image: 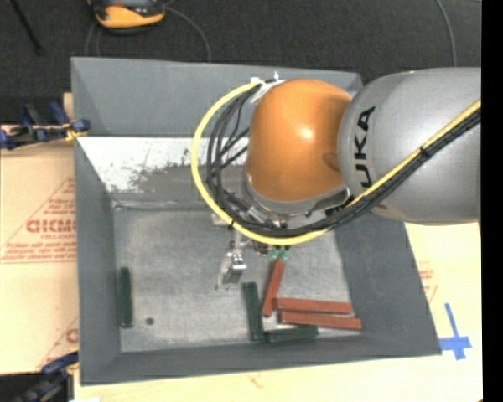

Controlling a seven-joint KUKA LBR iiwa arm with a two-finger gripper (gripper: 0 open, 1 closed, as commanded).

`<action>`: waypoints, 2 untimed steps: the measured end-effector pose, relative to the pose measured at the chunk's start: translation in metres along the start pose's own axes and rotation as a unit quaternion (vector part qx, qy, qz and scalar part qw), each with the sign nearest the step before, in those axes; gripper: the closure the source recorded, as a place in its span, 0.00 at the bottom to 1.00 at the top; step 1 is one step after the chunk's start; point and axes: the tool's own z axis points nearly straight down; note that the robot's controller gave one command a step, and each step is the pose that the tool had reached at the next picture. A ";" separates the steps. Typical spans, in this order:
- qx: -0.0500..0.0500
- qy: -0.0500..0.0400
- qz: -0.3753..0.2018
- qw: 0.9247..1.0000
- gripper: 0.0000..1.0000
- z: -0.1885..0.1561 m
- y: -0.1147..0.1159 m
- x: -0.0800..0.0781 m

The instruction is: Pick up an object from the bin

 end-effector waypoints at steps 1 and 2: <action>0.000 0.000 0.000 1.000 0.00 0.000 0.000 0.000; 0.000 -0.004 -0.029 1.000 0.00 0.038 -0.021 0.000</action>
Offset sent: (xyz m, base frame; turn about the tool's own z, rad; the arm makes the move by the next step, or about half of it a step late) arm -0.0063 -0.0629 -0.1115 -0.1368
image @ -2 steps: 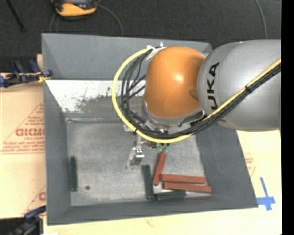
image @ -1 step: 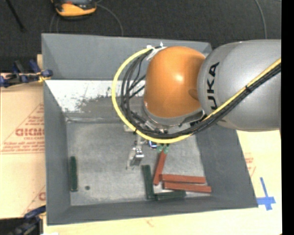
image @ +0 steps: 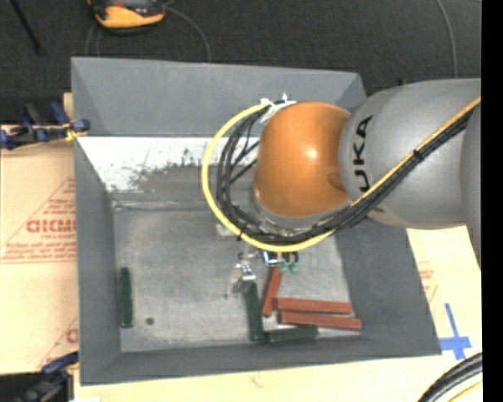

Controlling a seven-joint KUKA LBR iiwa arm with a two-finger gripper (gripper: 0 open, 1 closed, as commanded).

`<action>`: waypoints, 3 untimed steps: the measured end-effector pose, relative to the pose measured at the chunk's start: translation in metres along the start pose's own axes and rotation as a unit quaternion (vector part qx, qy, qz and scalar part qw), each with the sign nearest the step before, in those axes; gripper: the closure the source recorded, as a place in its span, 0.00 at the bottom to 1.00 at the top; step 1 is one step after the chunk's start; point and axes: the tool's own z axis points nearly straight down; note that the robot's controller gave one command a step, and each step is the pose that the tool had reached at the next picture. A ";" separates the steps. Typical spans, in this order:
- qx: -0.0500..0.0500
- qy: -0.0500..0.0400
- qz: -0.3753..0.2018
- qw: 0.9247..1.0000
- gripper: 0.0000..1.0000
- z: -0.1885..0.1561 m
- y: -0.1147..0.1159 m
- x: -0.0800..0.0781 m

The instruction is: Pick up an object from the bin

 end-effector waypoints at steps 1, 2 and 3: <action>0.001 0.005 0.012 1.000 0.00 0.039 -0.024 -0.009; 0.001 0.006 -0.058 0.998 0.00 0.034 -0.050 0.005; -0.003 0.006 0.013 1.000 1.00 0.102 -0.084 -0.002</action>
Offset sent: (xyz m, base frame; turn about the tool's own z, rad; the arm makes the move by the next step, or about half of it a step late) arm -0.0103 -0.0620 -0.0259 -0.1589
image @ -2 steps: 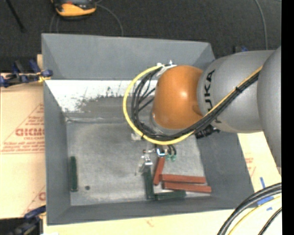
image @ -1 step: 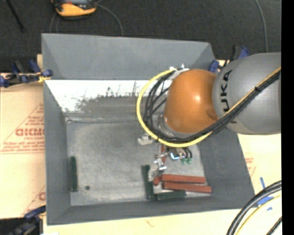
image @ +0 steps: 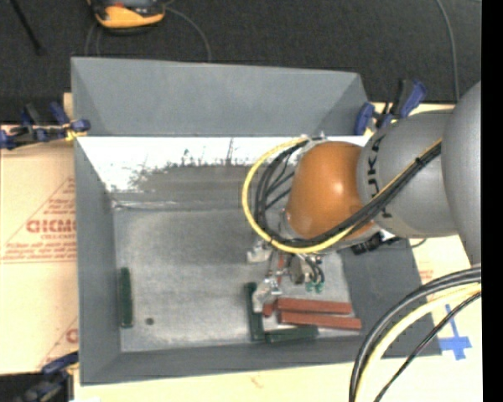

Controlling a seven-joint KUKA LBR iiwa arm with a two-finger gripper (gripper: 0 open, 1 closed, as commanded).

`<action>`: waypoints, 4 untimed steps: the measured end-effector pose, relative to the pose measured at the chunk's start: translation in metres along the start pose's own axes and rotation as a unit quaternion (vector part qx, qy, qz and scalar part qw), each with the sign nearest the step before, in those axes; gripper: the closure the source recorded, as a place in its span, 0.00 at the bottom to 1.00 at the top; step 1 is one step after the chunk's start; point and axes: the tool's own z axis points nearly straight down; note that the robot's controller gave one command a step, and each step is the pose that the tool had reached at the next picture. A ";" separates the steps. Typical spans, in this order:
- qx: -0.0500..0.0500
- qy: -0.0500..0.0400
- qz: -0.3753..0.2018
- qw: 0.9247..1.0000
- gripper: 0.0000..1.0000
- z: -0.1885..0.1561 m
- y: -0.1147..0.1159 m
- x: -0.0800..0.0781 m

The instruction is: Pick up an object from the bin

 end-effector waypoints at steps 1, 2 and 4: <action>0.000 0.000 0.000 1.000 1.00 0.000 0.000 0.000; 0.003 -0.004 -0.003 1.000 1.00 -0.022 -0.003 0.003; 0.003 0.003 0.014 1.000 1.00 -0.088 -0.020 0.026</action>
Offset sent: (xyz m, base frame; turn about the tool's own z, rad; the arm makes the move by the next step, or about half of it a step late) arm -0.0053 -0.0037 0.0364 -0.0100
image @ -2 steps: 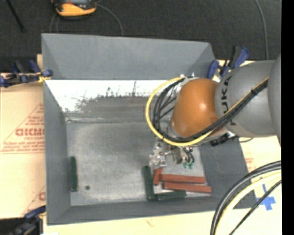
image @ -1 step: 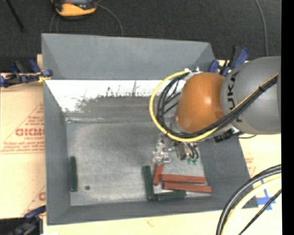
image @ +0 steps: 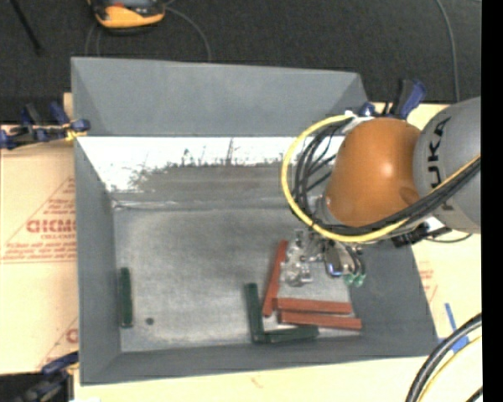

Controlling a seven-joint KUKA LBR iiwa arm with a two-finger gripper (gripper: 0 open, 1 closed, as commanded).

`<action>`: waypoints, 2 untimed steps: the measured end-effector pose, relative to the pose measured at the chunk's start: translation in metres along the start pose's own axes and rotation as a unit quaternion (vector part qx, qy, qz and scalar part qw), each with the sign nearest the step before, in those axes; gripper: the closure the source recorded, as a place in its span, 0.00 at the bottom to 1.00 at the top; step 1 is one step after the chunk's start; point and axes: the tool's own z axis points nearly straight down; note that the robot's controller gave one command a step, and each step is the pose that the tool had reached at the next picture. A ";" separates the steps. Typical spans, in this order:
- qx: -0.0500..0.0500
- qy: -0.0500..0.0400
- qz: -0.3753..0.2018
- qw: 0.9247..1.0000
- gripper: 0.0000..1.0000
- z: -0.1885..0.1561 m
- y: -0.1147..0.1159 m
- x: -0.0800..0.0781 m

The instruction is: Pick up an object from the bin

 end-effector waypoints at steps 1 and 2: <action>0.001 -0.005 -0.008 1.000 0.00 0.003 -0.003 -0.007; 0.001 -0.005 -0.012 1.000 0.00 0.023 -0.003 -0.011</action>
Offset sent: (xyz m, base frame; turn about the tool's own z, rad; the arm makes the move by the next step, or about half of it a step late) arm 0.0000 0.0000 0.0000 0.0000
